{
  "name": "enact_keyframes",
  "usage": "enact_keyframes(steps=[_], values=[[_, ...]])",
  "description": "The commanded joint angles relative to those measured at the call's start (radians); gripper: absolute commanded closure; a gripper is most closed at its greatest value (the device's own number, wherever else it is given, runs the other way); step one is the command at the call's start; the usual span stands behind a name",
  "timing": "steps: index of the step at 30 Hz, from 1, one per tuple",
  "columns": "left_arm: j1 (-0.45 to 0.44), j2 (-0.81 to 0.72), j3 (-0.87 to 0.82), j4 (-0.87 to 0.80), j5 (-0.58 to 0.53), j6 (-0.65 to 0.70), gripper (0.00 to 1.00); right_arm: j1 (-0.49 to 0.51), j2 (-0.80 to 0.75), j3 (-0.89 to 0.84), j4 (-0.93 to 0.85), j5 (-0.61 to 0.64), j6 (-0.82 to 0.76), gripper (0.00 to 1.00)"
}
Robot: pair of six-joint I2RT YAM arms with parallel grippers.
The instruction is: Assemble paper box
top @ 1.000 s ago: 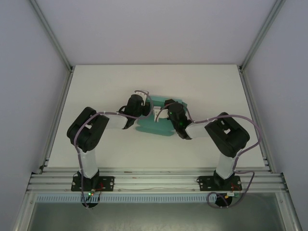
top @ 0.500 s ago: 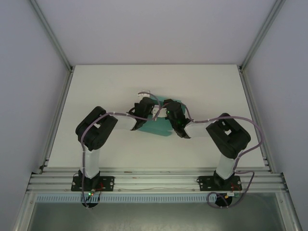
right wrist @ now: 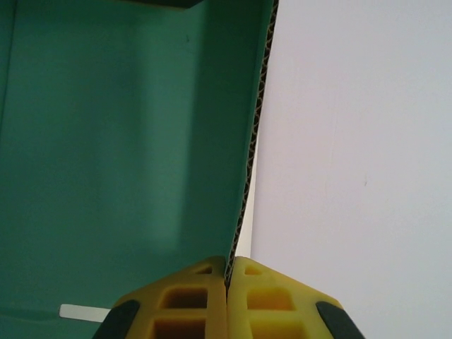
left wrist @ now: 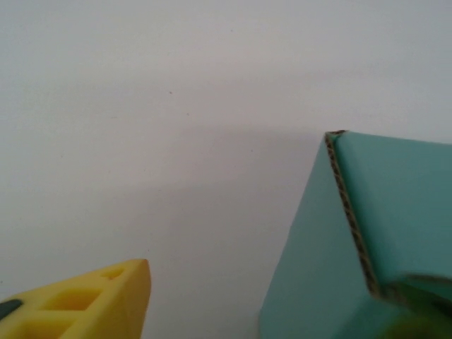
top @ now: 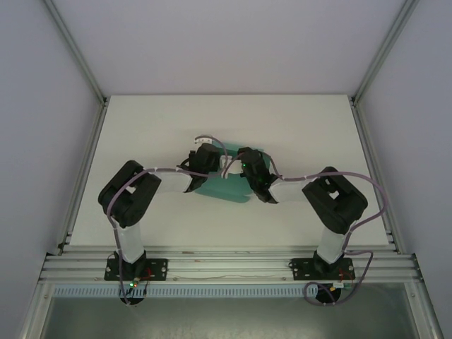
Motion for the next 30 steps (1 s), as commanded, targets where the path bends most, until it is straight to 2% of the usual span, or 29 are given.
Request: enact_keyframes(steps=[1,9,14,16,20,25,26,30], values=[[0.008,-0.043,0.001,-0.046,0.064,0.006,0.37,-0.002,0.040,0.002,-0.128,0.037,0.008,1.00],[0.008,0.037,0.063,-0.072,0.141,-0.007,0.38,-0.003,0.038,0.012,-0.117,0.047,0.019,1.00],[0.008,0.087,0.103,-0.097,0.135,-0.004,0.56,-0.003,0.035,0.015,-0.111,0.053,0.022,1.00],[0.008,0.095,0.108,-0.106,0.109,0.004,0.69,-0.004,0.032,0.018,-0.120,0.053,0.026,1.00],[0.008,0.109,0.106,-0.117,0.043,0.013,1.00,-0.003,0.031,0.017,-0.119,0.065,0.025,1.00],[0.008,0.127,0.117,-0.117,-0.036,0.018,1.00,-0.003,0.003,0.023,-0.144,0.042,0.096,1.00],[0.008,0.127,0.116,-0.110,-0.037,0.023,1.00,-0.003,-0.011,0.032,-0.172,0.034,0.119,0.98],[0.008,0.096,0.105,-0.080,-0.010,0.025,1.00,-0.003,-0.083,0.074,-0.286,0.001,0.232,0.68]])
